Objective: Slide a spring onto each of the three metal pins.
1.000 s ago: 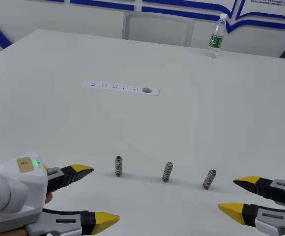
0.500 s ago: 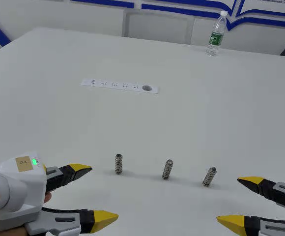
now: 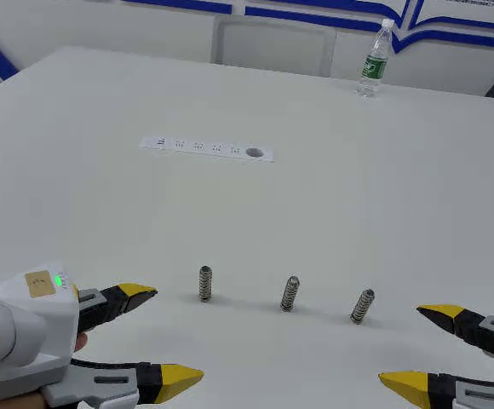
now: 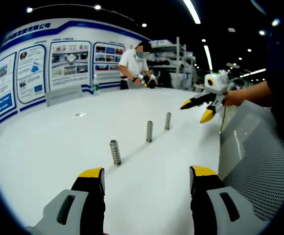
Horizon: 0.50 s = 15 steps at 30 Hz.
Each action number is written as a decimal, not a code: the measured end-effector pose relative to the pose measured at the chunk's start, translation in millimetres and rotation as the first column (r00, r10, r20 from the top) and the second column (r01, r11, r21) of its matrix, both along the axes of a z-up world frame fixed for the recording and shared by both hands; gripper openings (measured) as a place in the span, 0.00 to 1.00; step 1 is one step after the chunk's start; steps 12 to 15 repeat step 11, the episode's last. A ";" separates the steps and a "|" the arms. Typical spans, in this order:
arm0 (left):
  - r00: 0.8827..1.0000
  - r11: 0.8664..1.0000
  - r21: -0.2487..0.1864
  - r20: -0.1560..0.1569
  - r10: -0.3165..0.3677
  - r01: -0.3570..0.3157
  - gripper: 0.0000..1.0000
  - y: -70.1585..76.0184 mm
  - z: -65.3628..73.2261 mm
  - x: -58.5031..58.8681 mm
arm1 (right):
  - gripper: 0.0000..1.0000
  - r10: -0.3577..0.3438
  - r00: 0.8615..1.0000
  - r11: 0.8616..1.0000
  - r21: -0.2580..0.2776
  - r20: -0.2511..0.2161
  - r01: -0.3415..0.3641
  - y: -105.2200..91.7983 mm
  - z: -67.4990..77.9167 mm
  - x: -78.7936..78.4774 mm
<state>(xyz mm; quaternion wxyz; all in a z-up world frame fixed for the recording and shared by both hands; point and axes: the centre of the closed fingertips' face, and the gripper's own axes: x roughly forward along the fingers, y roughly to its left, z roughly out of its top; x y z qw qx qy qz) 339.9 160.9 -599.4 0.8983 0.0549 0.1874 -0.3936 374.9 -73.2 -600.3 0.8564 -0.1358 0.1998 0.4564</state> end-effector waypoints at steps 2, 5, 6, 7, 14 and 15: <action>1.000 1.000 -0.001 -0.001 0.002 -0.002 0.72 0.3 -0.2 0.3 | 0.68 -0.001 1.000 1.000 0.000 0.000 0.001 0.1 0.6 0.2; 1.000 1.000 -0.002 -0.002 0.006 -0.006 0.72 1.6 -0.7 0.8 | 0.68 -0.004 1.000 1.000 0.002 -0.001 0.004 0.5 1.9 0.5; 1.000 1.000 -0.003 -0.002 0.007 -0.007 0.72 2.0 -0.8 1.0 | 0.68 -0.003 1.000 1.000 0.002 -0.002 0.003 0.7 1.7 0.6; 1.000 1.000 -0.003 -0.002 0.009 -0.009 0.72 2.2 -0.5 0.9 | 0.68 -0.003 1.000 1.000 0.002 -0.003 0.003 0.9 1.7 0.6; 1.000 1.000 -0.003 0.000 0.012 -0.012 0.72 2.9 0.9 0.8 | 0.68 -0.006 1.000 1.000 0.006 -0.004 0.006 1.1 2.7 0.9; 1.000 1.000 -0.003 0.000 0.012 -0.012 0.72 2.9 0.9 0.8 | 0.68 -0.006 1.000 1.000 0.006 -0.004 0.006 1.1 2.7 0.9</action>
